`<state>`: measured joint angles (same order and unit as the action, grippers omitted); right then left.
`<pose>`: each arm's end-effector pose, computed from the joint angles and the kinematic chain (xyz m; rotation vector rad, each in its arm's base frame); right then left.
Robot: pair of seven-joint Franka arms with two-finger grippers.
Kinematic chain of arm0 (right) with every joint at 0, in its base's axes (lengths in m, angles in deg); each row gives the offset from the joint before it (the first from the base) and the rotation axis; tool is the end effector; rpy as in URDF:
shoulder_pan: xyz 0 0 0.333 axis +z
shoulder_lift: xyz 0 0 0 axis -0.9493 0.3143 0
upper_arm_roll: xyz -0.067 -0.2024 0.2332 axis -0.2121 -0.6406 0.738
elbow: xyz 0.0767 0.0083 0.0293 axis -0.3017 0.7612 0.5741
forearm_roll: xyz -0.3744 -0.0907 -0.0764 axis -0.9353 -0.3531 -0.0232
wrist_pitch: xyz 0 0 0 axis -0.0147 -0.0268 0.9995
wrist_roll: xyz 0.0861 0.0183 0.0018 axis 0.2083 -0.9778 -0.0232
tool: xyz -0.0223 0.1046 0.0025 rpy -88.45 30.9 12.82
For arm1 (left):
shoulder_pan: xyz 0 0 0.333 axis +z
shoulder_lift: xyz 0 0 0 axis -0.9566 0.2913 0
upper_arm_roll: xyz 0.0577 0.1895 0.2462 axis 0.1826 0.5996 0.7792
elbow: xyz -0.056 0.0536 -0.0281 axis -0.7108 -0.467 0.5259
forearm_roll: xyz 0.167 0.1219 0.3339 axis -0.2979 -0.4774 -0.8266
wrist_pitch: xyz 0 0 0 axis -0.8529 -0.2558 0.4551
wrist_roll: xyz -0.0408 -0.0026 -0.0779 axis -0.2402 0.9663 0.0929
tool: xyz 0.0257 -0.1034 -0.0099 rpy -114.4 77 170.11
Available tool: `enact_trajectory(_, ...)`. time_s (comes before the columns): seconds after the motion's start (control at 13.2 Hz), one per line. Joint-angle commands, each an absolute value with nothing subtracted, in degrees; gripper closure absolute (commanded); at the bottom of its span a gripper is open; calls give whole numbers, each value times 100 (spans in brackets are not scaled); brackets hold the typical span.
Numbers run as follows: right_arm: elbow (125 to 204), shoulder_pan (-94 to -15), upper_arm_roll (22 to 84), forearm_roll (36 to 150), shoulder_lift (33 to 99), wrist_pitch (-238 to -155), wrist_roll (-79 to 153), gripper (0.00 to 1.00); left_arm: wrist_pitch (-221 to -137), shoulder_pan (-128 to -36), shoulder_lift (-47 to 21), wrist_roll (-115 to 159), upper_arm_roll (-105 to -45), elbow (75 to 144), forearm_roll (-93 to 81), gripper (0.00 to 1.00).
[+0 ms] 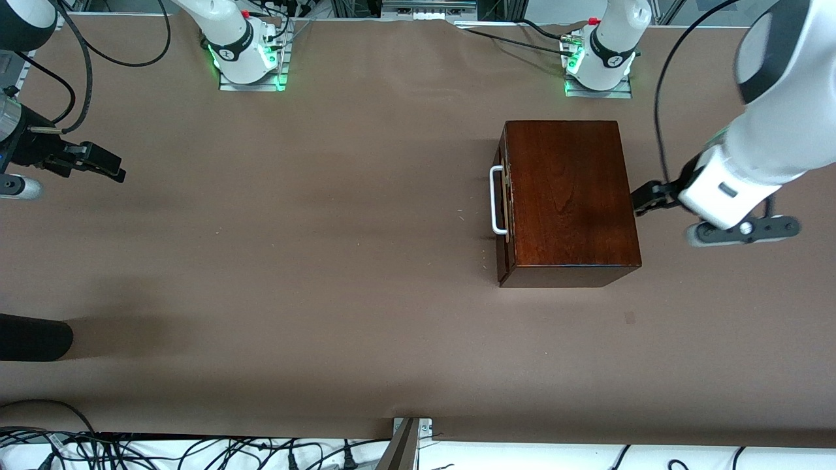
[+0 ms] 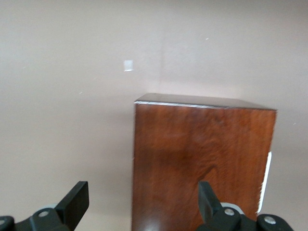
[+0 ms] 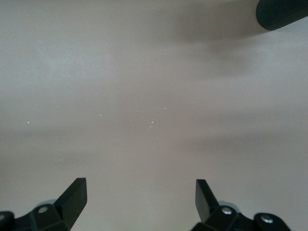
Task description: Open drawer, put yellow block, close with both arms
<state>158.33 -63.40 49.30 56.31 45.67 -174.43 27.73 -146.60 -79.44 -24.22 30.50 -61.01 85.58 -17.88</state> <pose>0.5735 -0.0043 0.5781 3.1316 -0.1378 -0.0668 0.6122 -0.1003 0.5846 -3.0845 -0.1358 0.1402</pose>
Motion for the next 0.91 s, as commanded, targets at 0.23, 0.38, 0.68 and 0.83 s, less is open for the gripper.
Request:
enact_trajectory(0.23,15789,-6404,4977,5724,4552,-17413,2793,0,-15632,-7500,-4100,2552,-6171,10897,-1677,0)
enact_trajectory(0.38,15789,-6404,4977,5724,4552,-17413,2793,0,-15623,-7491,-4048,2543,-6162,10854,-1677,0)
enact_trajectory(0.68,15789,-6404,4985,5724,4552,-17404,2784,0,-15789,-7377,-4048,2508,-6118,10766,-1528,0)
enact_trajectory(0.83,15789,-6404,4985,5724,4552,-17404,2784,0,-16035,-7342,-4048,2508,-6109,10766,-1466,0)
